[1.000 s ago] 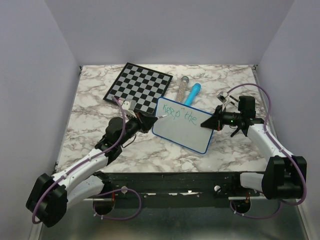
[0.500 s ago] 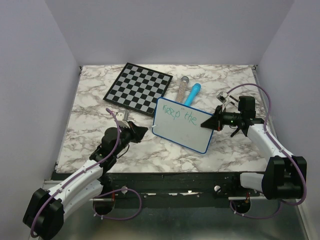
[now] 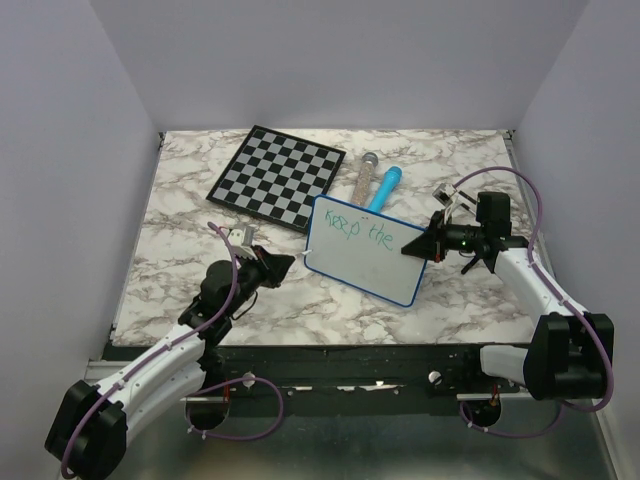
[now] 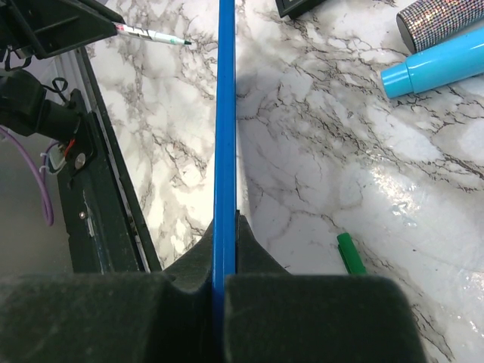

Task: Write a sentence on the whiteboard

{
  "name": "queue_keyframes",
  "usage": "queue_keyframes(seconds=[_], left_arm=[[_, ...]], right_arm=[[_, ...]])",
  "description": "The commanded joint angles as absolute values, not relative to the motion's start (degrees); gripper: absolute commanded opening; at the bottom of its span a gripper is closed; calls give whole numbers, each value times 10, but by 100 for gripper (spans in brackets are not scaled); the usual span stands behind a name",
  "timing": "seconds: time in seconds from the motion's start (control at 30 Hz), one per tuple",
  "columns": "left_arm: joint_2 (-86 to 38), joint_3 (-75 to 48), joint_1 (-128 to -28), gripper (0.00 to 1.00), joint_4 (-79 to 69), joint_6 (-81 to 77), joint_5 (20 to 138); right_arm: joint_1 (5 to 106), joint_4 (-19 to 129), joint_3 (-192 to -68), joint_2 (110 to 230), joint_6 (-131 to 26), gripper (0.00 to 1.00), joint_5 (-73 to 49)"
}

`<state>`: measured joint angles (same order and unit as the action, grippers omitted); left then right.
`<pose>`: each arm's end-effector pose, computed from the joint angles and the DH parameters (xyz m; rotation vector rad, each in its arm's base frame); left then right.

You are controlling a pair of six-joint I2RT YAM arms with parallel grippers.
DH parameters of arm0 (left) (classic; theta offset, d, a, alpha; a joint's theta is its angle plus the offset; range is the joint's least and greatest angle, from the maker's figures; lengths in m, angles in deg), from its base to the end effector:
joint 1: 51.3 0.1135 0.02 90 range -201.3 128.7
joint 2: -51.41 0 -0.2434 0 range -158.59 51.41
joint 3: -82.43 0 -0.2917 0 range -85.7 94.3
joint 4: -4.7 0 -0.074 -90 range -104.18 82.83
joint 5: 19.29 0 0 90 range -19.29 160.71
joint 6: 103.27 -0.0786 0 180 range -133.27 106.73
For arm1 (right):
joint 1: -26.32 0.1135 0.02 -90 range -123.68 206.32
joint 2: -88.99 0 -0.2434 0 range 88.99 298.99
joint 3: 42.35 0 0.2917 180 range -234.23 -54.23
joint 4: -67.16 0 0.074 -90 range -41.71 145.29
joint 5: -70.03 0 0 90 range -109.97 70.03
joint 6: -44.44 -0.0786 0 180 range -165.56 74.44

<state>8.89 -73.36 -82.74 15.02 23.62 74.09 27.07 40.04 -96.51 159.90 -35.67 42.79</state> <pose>0.2267 -0.1440 0.1652 -0.0395 1.8008 -0.9231 0.2981 0.0738 0.1832 -0.7075 1.9566 1.1560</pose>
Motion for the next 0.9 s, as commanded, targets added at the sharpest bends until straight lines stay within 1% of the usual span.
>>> queue_keyframes(seconds=[0.0, 0.47, 0.87], left_arm=[[98, -742, -824, 0, 176, 243, 726], [99, -743, -823, 0, 176, 249, 728], [83, -748, -824, 0, 217, 242, 747]], right_arm=[[274, 393, -983, 1590, -342, 1, 440], [274, 392, -984, 1589, -342, 1, 443], [274, 391, -985, 1595, -340, 1, 444]])
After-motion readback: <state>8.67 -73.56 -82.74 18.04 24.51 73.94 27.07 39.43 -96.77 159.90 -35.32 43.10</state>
